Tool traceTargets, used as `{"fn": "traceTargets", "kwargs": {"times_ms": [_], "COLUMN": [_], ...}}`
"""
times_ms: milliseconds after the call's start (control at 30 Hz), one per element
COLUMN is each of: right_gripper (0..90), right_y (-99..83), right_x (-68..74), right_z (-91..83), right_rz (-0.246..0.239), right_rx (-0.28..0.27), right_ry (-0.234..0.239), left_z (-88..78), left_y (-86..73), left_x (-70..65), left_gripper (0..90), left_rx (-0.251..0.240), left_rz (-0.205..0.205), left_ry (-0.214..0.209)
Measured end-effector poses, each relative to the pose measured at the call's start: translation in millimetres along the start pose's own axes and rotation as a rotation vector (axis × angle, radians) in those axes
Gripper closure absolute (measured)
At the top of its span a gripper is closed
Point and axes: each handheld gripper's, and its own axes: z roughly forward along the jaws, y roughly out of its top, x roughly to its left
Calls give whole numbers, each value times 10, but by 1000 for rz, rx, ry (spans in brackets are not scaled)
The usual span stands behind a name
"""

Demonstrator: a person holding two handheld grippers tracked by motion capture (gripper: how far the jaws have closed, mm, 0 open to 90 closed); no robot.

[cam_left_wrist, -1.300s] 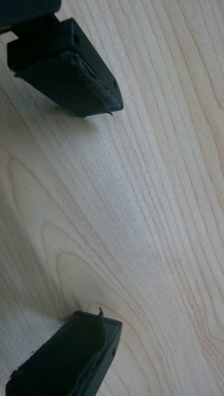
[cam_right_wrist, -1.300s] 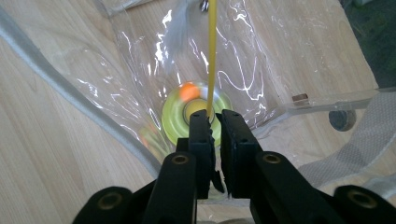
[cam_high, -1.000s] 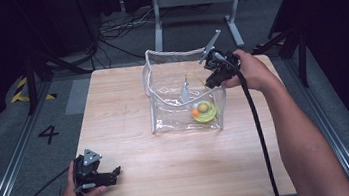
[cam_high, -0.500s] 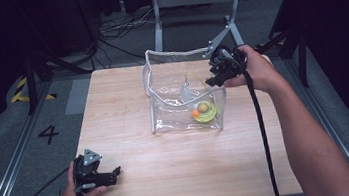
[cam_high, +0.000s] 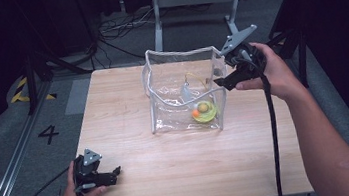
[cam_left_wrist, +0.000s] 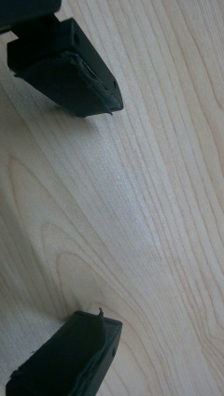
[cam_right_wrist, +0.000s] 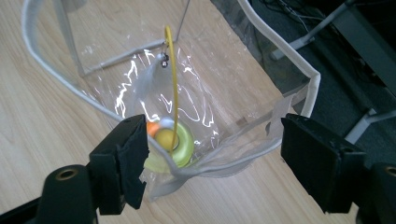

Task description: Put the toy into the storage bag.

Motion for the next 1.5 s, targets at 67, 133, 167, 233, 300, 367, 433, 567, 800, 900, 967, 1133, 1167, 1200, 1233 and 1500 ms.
{"fn": "traceTargets", "kwargs": {"times_ms": [67, 133, 167, 233, 300, 367, 433, 567, 800, 900, 967, 1133, 1167, 1200, 1233, 1500], "right_gripper": [201, 197, 194, 188, 187, 185, 185, 185, 217, 218, 218, 225, 225, 226, 226, 226], "right_y": [-49, -89, -115, -177, -200, -278, -344, -501, -724, -907, -999, -1231, -1280, -1339, -1386, -1778], "right_x": [8, 15, 19, 23, 23, 30, 35, 58, 95, 158, 179, 249, 264, 280, 293, 360], "right_z": [-47, -78, -94, -129, -141, -181, -204, -219, -215, -195, -181, -124, -119, -112, -105, -4], "right_rz": [3, 1, -2, 4, 5, 5, 9, 7, 13, 7, 13, 18, 20, 28, 33, 42], "right_rx": [-8, -17, -21, -27, -30, -37, -48, -51, -28, -11, -8, -12, -14, -16, -18, -20], "right_ry": [-17, -30, -35, -58, -59, -68, -72, -99, -72, -73, -74, -77, -75, -68, -67, -56], "left_z": [-1, -1, -1, -1, -1, -1, -1, -1, -2, -1, -2, -2, -3, -3, -1, -2], "left_y": [0, 0, 0, 0, 0, 0, 0, 0, 0, 0, -1, -1, -1, -1, -2, -2], "left_x": [1, 1, 1, 1, 1, 2, 1, 1, 2, 1, -1, -1, -1, -1, -2, -1], "left_gripper": [5, 5, 5, 5, 5, 5, 5, 5, 5, 5, 5, 5, 5, 5, 5, 5], "left_rx": [2, 1, 2, 1, 1, 1, 1, 2, 3, 1, 1, 2, 2, 2, 0, 2], "left_rz": [2, 2, 2, 2, 2, 2, 2, 2, 3, 2, 1, 0, 1, 1, -2, 1], "left_ry": [0, 0, 0, 0, 0, 0, 0, 0, 0, 3, 2, 2, 2, 2, 3, 3]}}
